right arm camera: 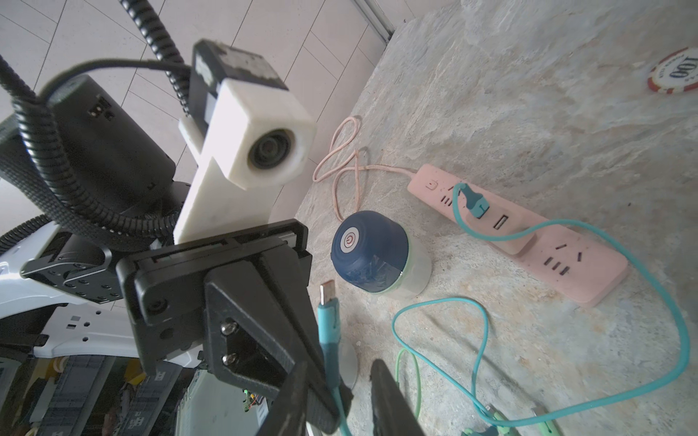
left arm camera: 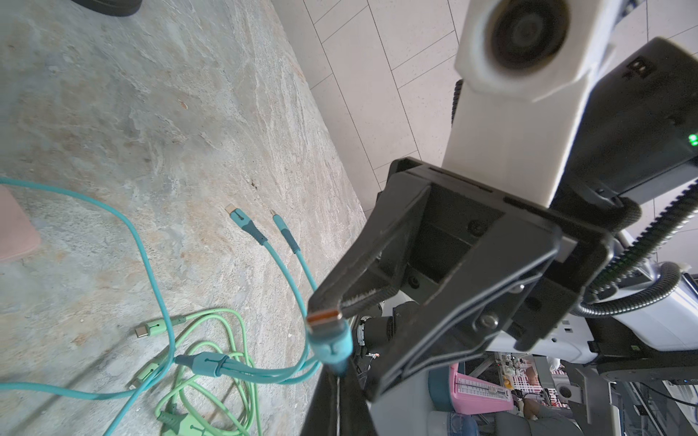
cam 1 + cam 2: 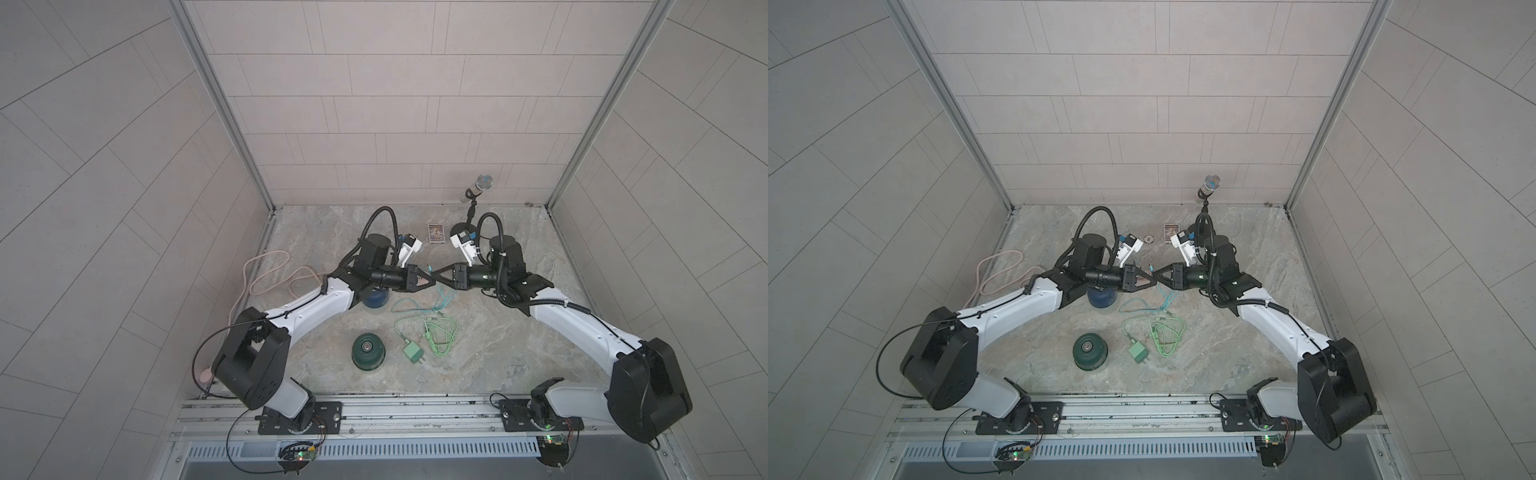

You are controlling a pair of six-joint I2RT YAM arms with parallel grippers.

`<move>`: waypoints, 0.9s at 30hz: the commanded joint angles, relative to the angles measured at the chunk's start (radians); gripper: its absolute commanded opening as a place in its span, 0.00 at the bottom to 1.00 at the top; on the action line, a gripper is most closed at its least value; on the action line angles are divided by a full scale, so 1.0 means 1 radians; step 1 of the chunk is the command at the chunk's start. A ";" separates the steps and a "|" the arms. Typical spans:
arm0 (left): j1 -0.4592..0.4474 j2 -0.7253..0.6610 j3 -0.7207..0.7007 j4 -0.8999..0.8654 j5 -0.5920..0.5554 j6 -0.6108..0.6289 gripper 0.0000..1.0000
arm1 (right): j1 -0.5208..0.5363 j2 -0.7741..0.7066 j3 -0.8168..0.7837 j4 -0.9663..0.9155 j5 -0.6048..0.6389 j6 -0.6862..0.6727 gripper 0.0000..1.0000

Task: Charge the cordless meat grinders
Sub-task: Pick up the charging cable from the center of the board.

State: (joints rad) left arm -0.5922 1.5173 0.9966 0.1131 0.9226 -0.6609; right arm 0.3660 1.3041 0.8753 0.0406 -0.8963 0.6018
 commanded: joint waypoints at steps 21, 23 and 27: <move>-0.014 -0.044 0.035 0.005 0.006 0.048 0.00 | 0.002 0.011 0.038 -0.089 -0.001 -0.059 0.13; -0.015 -0.047 0.037 -0.004 0.005 0.053 0.00 | 0.001 0.004 0.032 -0.082 -0.006 -0.056 0.11; -0.014 -0.056 0.035 -0.024 -0.002 0.063 0.00 | 0.002 -0.001 0.034 -0.074 -0.017 -0.038 0.09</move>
State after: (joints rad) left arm -0.6033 1.5101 0.9966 0.0925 0.9142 -0.6327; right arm 0.3691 1.3266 0.9234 -0.0151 -0.9157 0.5598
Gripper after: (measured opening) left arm 0.041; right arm 0.097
